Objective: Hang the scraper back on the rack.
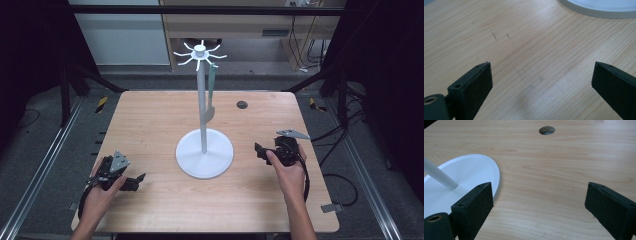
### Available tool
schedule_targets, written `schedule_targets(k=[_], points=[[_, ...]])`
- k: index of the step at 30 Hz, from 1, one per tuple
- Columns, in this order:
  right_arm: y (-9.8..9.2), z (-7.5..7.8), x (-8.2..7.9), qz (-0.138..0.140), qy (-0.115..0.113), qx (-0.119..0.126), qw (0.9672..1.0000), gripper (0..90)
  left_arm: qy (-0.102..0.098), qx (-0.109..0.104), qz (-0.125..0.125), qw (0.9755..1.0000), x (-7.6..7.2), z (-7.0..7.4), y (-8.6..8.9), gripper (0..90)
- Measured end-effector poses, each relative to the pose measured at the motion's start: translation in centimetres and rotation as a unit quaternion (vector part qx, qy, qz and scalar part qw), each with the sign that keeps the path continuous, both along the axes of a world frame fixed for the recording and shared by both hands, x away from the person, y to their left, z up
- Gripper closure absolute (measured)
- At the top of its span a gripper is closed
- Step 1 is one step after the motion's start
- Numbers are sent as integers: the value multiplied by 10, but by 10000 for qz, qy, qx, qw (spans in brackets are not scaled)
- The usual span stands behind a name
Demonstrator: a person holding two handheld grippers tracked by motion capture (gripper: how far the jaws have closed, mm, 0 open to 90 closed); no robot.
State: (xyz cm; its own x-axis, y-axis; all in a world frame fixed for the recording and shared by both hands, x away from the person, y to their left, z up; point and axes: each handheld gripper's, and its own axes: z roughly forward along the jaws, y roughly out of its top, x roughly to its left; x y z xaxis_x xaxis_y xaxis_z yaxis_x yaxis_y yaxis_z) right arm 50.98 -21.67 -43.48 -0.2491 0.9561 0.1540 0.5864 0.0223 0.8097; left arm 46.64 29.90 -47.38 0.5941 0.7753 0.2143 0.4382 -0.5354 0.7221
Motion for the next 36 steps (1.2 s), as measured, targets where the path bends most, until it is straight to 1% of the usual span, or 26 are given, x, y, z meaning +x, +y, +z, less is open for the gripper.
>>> schedule_targets(k=[5, 9, 11, 16, 20, 24, 27, 29, 30, 32, 34, 36], points=[[0, -8, 4, -13, 96, 58, 9999, 105, -8, -13, 24, 10000, 0, 0, 0, 29], [2, -15, 7, -20, 190, 4, 9998, 106, 1, -6, 22, 10000, 0, 0, 0, 29], [2, -16, 7, -28, 176, -3, 9998, 108, 2, -5, 21, 10000, 0, 0, 1, 29], [2, -25, 8, -25, 292, -57, 9996, 95, -2, -12, -11, 10000, 0, 0, 0, 29], [2, -30, 8, -59, 379, -56, 9993, 84, -3, -17, -15, 10000, 0, 0, 0, 29], [1, -32, 9, -95, 391, -38, 9992, 85, -11, -20, -23, 10000, 0, 0, 0, 29], [2, -37, 7, -86, 391, -99, 9991, 87, -2, -24, -31, 10000, 0, 0, 0, 29], [3, -38, 7, -88, 398, -88, 9991, 87, 3, -11, -34, 10000, 0, 0, -1, 29], [3, -39, 6, -59, 389, -130, 9991, 87, 4, -10, -36, 10000, 0, 0, -1, 29], [3, -40, 6, -63, 397, -129, 9991, 87, -2, -32, -27, 10000, 0, 0, -1, 29], [3, -42, 6, -49, 419, -134, 9990, 88, -2, -11, -40, 10000, -1, 0, -1, 29], [3, -44, 5, 7, 438, -159, 9989, 88, -6, -14, -44, 10000, -1, 0, -1, 29]])
